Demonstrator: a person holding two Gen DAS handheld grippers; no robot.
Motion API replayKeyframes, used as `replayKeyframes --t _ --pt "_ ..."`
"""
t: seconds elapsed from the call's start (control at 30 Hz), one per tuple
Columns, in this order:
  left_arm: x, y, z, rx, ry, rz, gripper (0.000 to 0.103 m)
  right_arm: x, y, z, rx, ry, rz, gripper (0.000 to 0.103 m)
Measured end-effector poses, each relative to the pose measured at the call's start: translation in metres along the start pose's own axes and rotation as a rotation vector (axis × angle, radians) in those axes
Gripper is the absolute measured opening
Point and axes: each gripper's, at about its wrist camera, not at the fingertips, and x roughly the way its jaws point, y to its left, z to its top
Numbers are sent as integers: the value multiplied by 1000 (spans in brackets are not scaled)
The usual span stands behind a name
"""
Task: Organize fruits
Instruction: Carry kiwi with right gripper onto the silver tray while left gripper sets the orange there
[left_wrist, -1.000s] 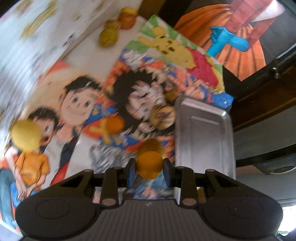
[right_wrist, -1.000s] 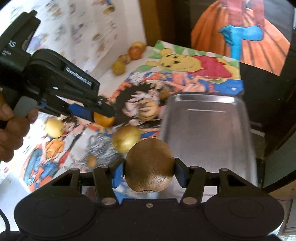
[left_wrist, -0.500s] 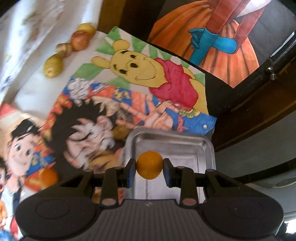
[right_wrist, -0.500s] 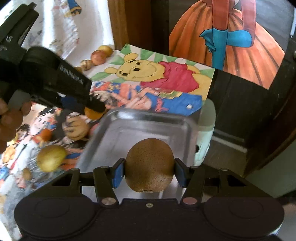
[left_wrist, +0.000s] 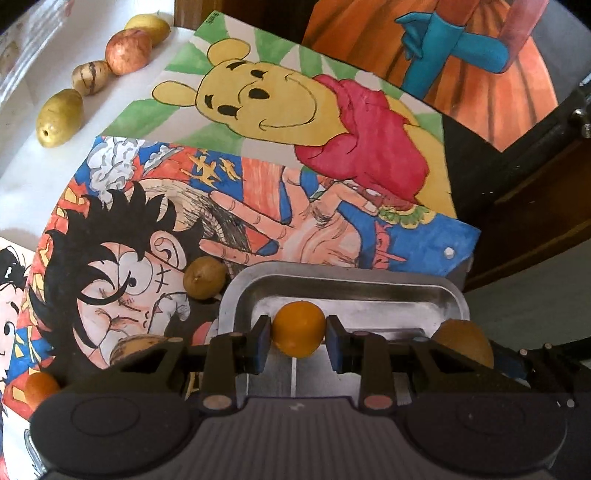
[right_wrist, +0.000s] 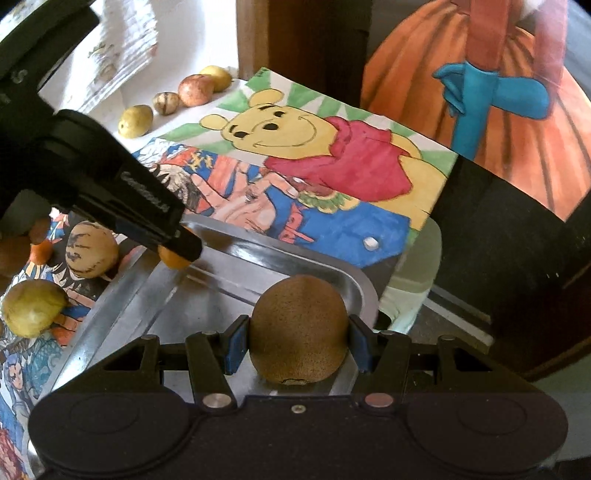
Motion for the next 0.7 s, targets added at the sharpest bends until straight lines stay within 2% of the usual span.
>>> replayKeyframes --t 0.27,0.47,0.53,0.7 --pt "11 4 6 -35 15 38 35 19 15 11 -80 2 8 58" --pt "12 8 9 -82 30 22 35 21 16 10 -90 -1 5 59" --pt "12 9 10 -89 32 24 37 21 16 9 -86 -2 3 64" --pt "8 10 11 -93 35 22 53 13 12 4 -47 -8 -6 74"
